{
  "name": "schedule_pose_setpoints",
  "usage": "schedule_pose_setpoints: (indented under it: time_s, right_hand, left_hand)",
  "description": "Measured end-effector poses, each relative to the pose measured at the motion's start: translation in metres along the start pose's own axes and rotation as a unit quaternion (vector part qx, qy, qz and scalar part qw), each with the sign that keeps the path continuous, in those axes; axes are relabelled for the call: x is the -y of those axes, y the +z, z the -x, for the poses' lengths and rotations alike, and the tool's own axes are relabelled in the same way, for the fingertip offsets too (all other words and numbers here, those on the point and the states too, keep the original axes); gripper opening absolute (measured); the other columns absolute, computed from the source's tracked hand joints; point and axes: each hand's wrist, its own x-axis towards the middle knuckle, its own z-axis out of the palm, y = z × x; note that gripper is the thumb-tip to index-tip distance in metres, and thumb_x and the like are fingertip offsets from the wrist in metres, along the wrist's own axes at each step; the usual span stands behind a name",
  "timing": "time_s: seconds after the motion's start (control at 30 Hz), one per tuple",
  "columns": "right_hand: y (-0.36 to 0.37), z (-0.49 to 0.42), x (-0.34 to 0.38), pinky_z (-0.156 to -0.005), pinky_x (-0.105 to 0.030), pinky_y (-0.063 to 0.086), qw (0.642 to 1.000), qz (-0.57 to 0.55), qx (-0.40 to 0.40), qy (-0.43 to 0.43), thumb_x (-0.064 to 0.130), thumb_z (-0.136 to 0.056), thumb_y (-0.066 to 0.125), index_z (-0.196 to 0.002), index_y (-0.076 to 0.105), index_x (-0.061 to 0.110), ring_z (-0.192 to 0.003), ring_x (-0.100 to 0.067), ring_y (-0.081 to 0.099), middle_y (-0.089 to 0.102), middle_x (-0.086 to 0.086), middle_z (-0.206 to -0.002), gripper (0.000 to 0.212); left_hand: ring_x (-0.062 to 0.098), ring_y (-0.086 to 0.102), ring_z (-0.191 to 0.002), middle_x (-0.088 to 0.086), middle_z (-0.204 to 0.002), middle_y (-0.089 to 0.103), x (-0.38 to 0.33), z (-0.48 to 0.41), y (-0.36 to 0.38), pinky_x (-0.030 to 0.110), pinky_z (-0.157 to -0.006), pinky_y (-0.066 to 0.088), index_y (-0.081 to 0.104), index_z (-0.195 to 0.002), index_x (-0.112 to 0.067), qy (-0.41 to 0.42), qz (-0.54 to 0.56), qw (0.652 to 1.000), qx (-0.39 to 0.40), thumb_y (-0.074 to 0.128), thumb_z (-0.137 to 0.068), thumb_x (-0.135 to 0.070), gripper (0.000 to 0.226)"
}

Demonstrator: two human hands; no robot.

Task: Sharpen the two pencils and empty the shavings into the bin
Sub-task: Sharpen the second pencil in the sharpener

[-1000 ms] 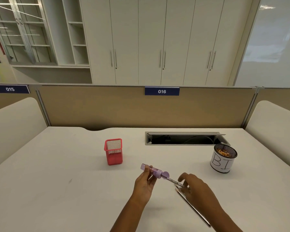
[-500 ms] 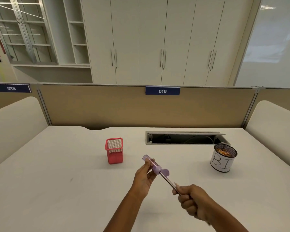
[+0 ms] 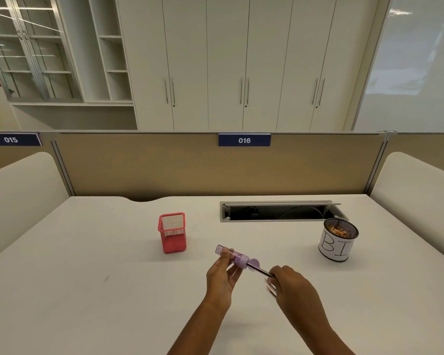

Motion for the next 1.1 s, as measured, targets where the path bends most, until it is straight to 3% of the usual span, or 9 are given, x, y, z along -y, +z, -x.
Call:
schedule_pose_setpoints:
  time_s: [0.1,0.2,0.37,0.47,0.67,0.77,0.9,0.97,1.1]
  right_hand:
    - [0.002,0.000,0.004,-0.039,-0.014,0.012,0.998,0.052,-0.020,-0.022,0.011,-0.054,0.086,-0.053,0.058,0.021,-0.033,-0.014,0.039,0.043,0.001,-0.042,0.031]
    - [-0.005,-0.001,0.011,-0.042,-0.016,0.022,0.970,-0.189,0.068,0.139,0.010,-0.087,0.056,-0.054,0.051,0.024,-0.041,-0.006,0.035,0.039,0.009,-0.047,0.036]
    - [-0.022,-0.003,0.002,-0.027,-0.006,0.013,0.597,-0.626,0.297,0.404,0.009,-0.087,0.046,-0.067,0.050,0.006,-0.024,-0.004,0.020,0.029,0.004,-0.037,0.021]
    - [-0.023,0.001,0.000,-0.025,-0.007,0.015,0.512,-0.680,0.319,0.416,0.007,-0.082,0.048,-0.071,0.050,0.003,-0.022,-0.005,0.023,0.030,0.002,-0.038,0.012]
    - [-0.021,0.002,0.010,-0.040,-0.014,0.029,0.852,-0.412,0.190,0.261,0.022,-0.089,0.056,-0.086,0.056,0.014,-0.039,-0.005,0.040,0.051,0.001,-0.060,0.008]
    - [-0.019,0.009,0.012,-0.054,-0.014,0.034,0.964,-0.210,0.116,0.111,0.019,-0.085,0.059,-0.098,0.052,0.025,-0.062,-0.007,0.051,0.053,0.008,-0.074,0.016]
    - [-0.001,0.014,0.006,-0.033,-0.016,0.018,0.995,0.081,0.001,-0.062,0.017,-0.053,0.086,-0.082,0.065,0.025,-0.041,-0.010,0.053,0.054,0.004,-0.055,0.036]
    - [0.003,0.015,0.004,-0.028,-0.016,0.019,0.982,0.137,-0.068,-0.109,0.017,-0.065,0.073,-0.075,0.071,0.021,-0.030,-0.015,0.047,0.052,-0.002,-0.048,0.011]
    - [-0.001,0.015,0.008,-0.037,-0.017,0.002,0.987,0.130,-0.054,-0.072,0.023,-0.074,0.044,-0.068,0.069,0.021,-0.024,-0.018,0.040,0.049,-0.002,-0.044,0.026]
  left_hand:
    - [0.034,0.061,-0.090,0.016,-0.096,0.063,-0.002,0.002,0.000,0.024,-0.057,0.057,0.057,-0.102,-0.001,-0.007,-0.002,1.000,0.010,0.047,-0.093,-0.017,0.021]
    - [0.031,0.062,-0.085,0.015,-0.093,0.064,-0.003,0.002,-0.002,0.023,-0.057,0.057,0.061,-0.094,-0.004,0.004,-0.041,0.999,0.016,0.048,-0.094,-0.018,0.019]
    - [0.028,0.061,-0.079,0.012,-0.085,0.065,-0.002,0.009,-0.003,0.021,-0.057,0.057,0.062,-0.090,-0.005,0.002,-0.073,0.997,0.040,0.046,-0.094,-0.019,0.022]
    - [0.027,0.061,-0.081,0.010,-0.088,0.064,-0.003,0.011,-0.001,0.020,-0.057,0.057,0.063,-0.088,-0.008,-0.003,-0.086,0.995,0.042,0.045,-0.095,-0.019,0.022]
    - [0.026,0.066,-0.065,0.014,-0.071,0.068,0.004,0.017,-0.004,0.025,-0.054,0.057,0.061,-0.086,-0.001,-0.027,-0.026,0.999,0.008,0.048,-0.093,-0.017,0.022]
    - [0.021,0.068,-0.051,0.010,-0.060,0.069,0.007,0.019,-0.007,0.026,-0.049,0.057,0.060,-0.083,0.000,-0.028,0.026,0.999,-0.012,0.049,-0.093,-0.016,0.022]
    - [0.021,0.069,-0.049,0.014,-0.075,0.066,0.006,0.019,-0.007,0.028,-0.050,0.056,0.060,-0.082,0.000,-0.021,0.061,0.998,-0.025,0.048,-0.093,-0.016,0.023]
    - [0.022,0.069,-0.052,0.015,-0.077,0.066,0.005,0.021,-0.005,0.028,-0.051,0.057,0.061,-0.084,0.000,-0.017,0.061,0.998,-0.023,0.049,-0.093,-0.016,0.022]
    - [0.027,0.067,-0.069,0.012,-0.075,0.068,0.003,0.023,0.000,0.025,-0.053,0.057,0.062,-0.085,-0.004,0.004,0.023,1.000,-0.019,0.048,-0.093,-0.017,0.021]
